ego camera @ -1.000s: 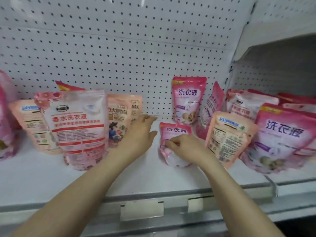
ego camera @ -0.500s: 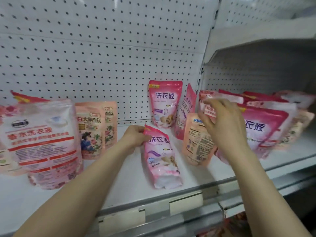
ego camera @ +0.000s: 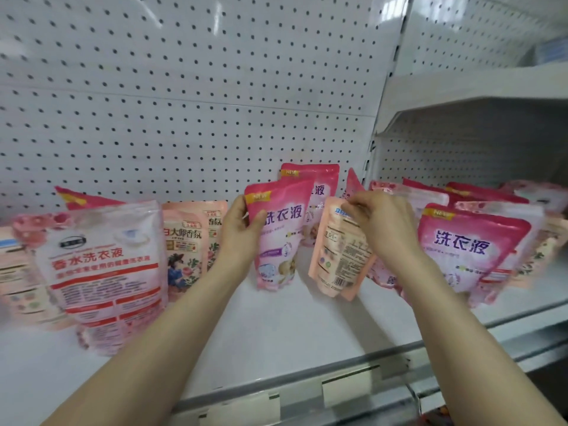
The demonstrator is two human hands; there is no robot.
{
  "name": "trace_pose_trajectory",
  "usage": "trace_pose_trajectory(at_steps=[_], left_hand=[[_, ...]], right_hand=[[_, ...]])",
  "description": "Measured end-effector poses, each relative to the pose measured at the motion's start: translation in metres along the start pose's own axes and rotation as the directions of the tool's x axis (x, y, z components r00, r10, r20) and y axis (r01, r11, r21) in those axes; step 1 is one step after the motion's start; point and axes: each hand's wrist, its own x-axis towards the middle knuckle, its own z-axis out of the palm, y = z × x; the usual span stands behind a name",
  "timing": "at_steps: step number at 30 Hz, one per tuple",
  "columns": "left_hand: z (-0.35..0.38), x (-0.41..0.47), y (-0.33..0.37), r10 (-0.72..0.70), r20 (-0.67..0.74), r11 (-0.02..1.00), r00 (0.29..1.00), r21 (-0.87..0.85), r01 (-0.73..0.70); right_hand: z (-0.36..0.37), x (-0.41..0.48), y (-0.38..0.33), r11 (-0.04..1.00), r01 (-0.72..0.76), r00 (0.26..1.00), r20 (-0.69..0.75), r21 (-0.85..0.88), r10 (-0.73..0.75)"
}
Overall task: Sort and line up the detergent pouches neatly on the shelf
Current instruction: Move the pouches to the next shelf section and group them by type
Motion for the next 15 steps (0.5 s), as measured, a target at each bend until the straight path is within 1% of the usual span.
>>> trace_pose_trajectory(at_steps=[2, 5, 7, 10, 11, 12, 14, 15], left_hand=[[-0.005, -0.003, -0.012, -0.041, -0.023, 0.999, 0.999, 0.009, 0.041], [-0.010, -0.001, -0.012, -0.018, 0.000, 0.998, 1.000, 0.053, 0.018], [-0.012, 0.000, -0.008, 0.001, 0.033, 0.991, 0.999, 0.132, -0.005], [-0.011, -0.007, -0.004, -0.002, 0.036, 0.942, 0.999, 0.336, -0.010], [-0.011, -0.012, -0.004, 0.018, 0.020, 0.926, 1.000, 0.378, -0.024], [-0.012, -0.019, -0.004, 0.067, -0.003, 0.909, 0.998, 0.413, -0.059], [-0.014, -0.039, -0.002, 0.226, -0.037, 0.840, 0.974, 0.514, -0.175], [-0.013, -0.050, -0.003, 0.296, -0.032, 0.802, 0.955, 0.552, -0.230]], right_hand=[[0.009, -0.005, -0.001, 1.000, 0.015, 0.996, 0.087, -0.003, -0.015], [0.020, -0.012, 0.003, 0.994, -0.065, 0.986, 0.159, 0.083, 0.052], [0.022, -0.014, 0.003, 0.977, -0.144, 0.976, 0.188, 0.155, 0.114], [0.018, -0.018, 0.004, 0.930, -0.251, 0.961, 0.184, 0.267, 0.207], [0.017, -0.020, 0.005, 0.926, -0.264, 0.958, 0.181, 0.271, 0.221], [0.015, -0.022, 0.006, 0.925, -0.272, 0.956, 0.187, 0.264, 0.228], [0.010, -0.027, 0.006, 0.915, -0.291, 0.947, 0.221, 0.279, 0.234], [0.008, -0.030, 0.003, 0.894, -0.312, 0.939, 0.247, 0.323, 0.238]])
